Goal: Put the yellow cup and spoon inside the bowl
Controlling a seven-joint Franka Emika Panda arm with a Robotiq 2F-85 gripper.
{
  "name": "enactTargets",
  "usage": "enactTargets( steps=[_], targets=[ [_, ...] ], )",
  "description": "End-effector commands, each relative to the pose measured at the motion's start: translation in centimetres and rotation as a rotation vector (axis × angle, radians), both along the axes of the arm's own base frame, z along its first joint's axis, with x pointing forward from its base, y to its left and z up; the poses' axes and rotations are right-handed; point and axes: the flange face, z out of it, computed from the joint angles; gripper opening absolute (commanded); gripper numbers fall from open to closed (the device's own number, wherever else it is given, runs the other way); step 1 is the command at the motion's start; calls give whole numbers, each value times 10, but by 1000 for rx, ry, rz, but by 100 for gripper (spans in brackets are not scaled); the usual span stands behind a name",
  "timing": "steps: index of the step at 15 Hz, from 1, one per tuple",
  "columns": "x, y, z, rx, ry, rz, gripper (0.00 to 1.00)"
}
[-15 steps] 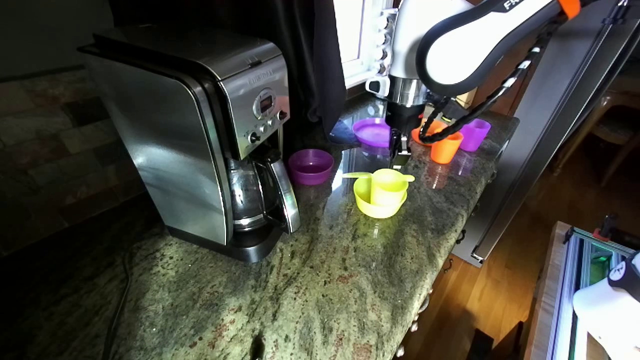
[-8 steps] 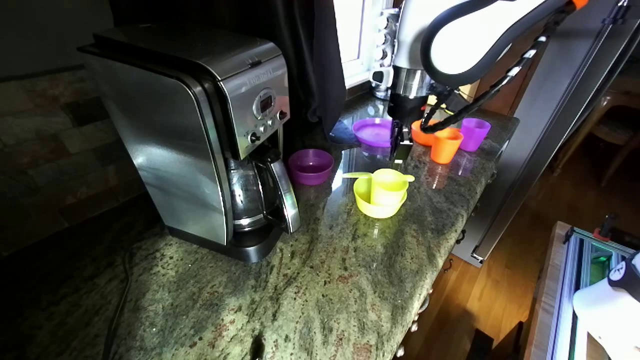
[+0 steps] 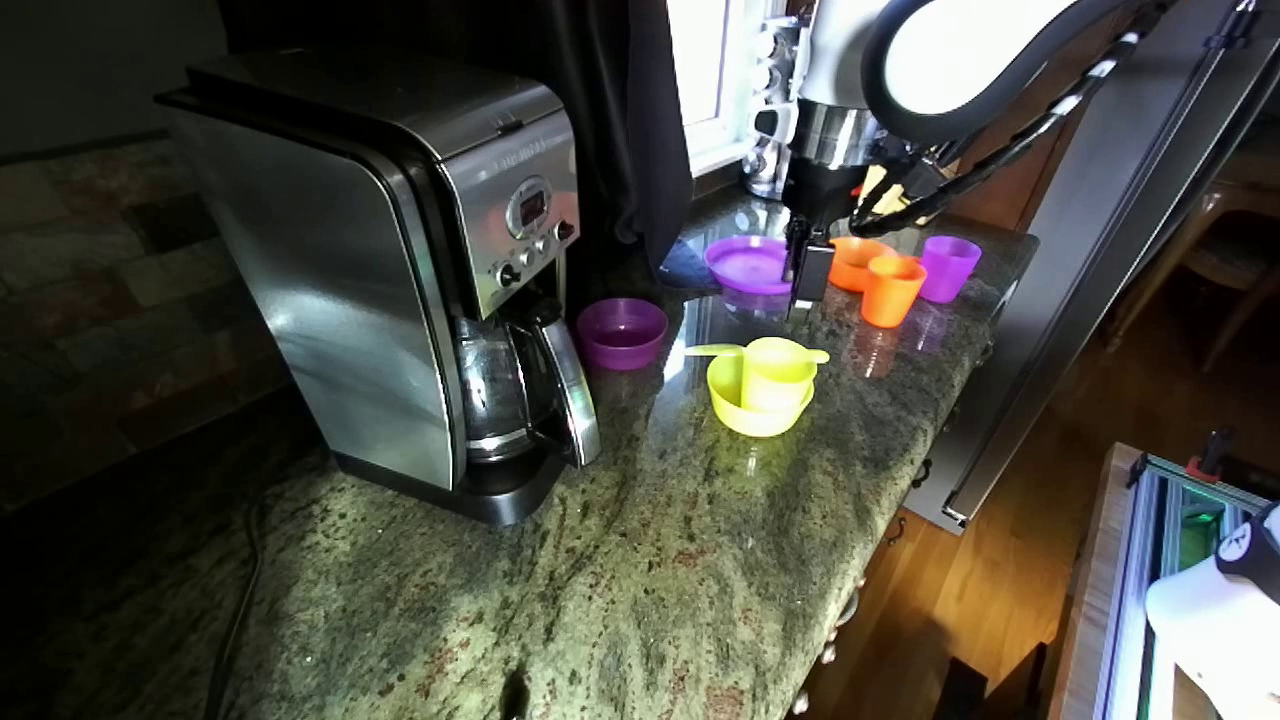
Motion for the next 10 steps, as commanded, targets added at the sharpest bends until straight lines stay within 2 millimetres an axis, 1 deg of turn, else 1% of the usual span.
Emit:
enactTargets(
  steps=[1, 5, 10],
  targets=[
    [-20, 5, 15, 3, 44, -63, 100],
    [-37, 12, 29, -10, 97, -143, 100],
    [-50, 24, 46, -13, 82, -194, 100]
  ],
)
